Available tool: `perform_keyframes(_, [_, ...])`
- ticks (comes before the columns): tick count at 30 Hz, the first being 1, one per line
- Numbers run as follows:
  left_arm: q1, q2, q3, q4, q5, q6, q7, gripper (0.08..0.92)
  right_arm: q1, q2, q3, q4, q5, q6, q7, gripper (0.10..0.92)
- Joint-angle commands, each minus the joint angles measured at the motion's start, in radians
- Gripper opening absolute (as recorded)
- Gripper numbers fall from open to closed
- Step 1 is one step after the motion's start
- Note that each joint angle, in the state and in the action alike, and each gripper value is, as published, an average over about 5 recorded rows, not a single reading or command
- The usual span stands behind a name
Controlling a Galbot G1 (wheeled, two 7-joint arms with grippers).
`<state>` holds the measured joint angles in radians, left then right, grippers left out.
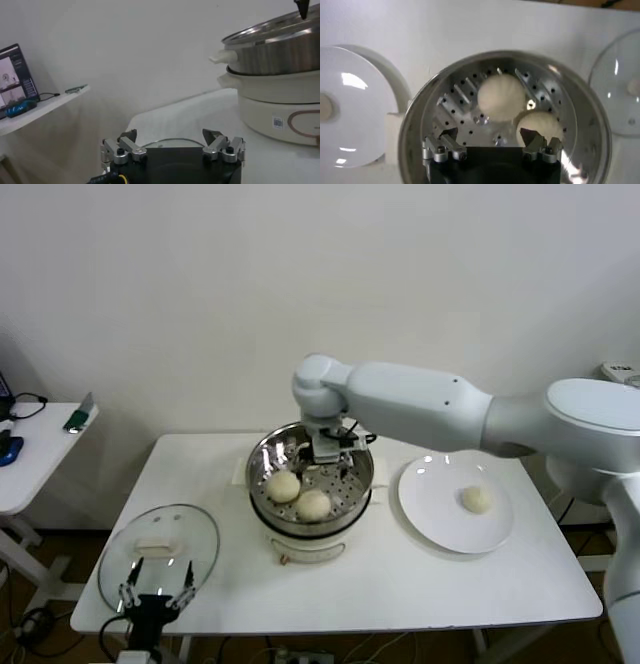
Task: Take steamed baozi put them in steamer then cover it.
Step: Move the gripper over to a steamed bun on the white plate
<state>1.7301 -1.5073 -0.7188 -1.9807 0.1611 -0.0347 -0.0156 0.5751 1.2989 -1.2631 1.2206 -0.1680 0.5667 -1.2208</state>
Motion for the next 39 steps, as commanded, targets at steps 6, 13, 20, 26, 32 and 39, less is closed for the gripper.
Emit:
perform_keyframes(6, [0.000,0.007,0.002,-0.017,-0.007,0.002,-0.002,0.823,0.196,-0.334,-0.211,-0.031,0.456,-0.522,0.192,0.823])
perform_keyframes(13, [-0.003,0.018,-0.004,-0.034,-0.013,0.008,-0.001,0.823,0.050,-0.523,-0.102,-0.085,0.481,-0.681,0.150,0.823])
perform_keyframes(20, [0.010,0.019,-0.008,-0.042,-0.003,0.011,-0.001,0.823,-0.209,-0.616,0.150,-0.154,0.294,-0.651,0.141,0.823])
perform_keyframes(26, [0.019,0.019,-0.011,-0.047,0.016,0.017,-0.002,0.823,-0.418,-0.581,0.365,-0.314,0.142,-0.573,0.104,0.823])
perform_keyframes(32, [0.017,0.015,-0.012,-0.041,0.024,0.025,-0.005,0.823,-0.502,-0.519,0.474,-0.423,0.058,-0.544,0.087,0.823])
perform_keyframes(39, [0.008,0.012,-0.013,-0.032,0.026,0.031,-0.006,0.823,-0.524,-0.453,0.509,-0.533,-0.008,-0.516,0.084,0.823])
